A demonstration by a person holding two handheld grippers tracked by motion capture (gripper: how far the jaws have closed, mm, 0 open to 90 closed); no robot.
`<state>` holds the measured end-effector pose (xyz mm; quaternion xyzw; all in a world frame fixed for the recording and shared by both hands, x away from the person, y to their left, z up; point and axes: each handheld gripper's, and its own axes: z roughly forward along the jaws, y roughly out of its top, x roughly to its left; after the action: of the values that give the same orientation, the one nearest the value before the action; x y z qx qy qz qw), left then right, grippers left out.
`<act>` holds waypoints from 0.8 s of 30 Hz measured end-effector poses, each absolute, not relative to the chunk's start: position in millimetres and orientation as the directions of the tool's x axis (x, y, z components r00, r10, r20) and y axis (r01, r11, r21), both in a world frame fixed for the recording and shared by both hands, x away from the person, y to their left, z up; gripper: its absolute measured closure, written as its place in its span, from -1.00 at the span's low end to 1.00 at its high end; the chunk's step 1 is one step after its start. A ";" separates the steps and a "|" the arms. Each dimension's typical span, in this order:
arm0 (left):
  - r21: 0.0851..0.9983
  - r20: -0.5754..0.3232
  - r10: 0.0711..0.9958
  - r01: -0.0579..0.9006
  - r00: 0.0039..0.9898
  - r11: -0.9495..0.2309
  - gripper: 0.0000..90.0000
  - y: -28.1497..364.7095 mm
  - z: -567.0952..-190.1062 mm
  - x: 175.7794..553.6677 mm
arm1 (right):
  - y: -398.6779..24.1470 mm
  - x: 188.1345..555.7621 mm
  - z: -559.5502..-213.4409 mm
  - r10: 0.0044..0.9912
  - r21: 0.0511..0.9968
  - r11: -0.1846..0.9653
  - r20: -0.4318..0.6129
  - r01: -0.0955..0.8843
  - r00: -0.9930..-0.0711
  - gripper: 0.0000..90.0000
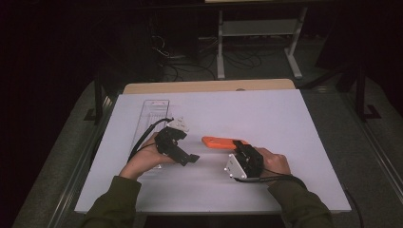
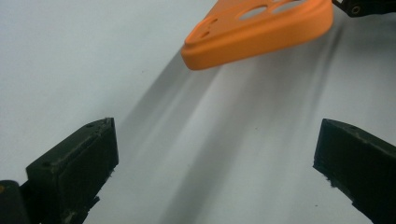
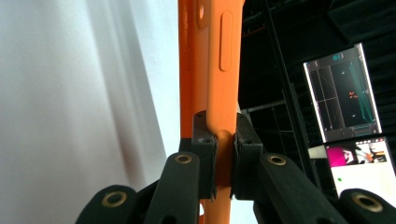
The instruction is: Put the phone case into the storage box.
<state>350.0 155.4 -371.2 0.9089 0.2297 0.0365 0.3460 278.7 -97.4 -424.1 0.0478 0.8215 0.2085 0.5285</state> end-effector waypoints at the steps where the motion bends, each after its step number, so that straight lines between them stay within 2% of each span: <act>1: 0.646 -0.093 0.442 0.392 0.892 -0.655 -1.00 155.4 -371.2 350.0 | -98.0 279.2 -423.4 0.297 0.391 0.910 -0.848 -0.140 -0.438 0.80; 10: 0.647 -0.086 0.433 0.381 0.897 -0.660 -1.00 155.2 -371.1 350.2 | -99.4 281.4 -421.7 0.354 0.443 0.891 -0.812 -0.098 -0.464 0.80; 16: 0.669 -0.107 0.457 0.404 0.883 -0.624 -1.00 155.8 -371.3 350.4 | -103.9 285.3 -418.3 0.377 0.467 0.881 -0.794 -0.081 -0.478 0.80; 22: 0.646 -0.096 0.436 0.390 0.895 -0.656 -1.00 157.9 -369.8 352.2 | -106.8 286.9 -415.9 0.462 0.549 0.836 -0.724 -0.023 -0.512 0.80; 24: 0.664 -0.120 0.453 0.411 0.884 -0.625 -1.00 155.6 -371.4 350.9 | -106.6 287.1 -416.4 0.504 0.590 0.808 -0.690 0.002 -0.520 0.80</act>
<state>350.9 155.6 -371.4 0.9009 0.2396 0.0291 0.3608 287.1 -106.6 -416.4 0.1526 0.8288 0.2699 0.4658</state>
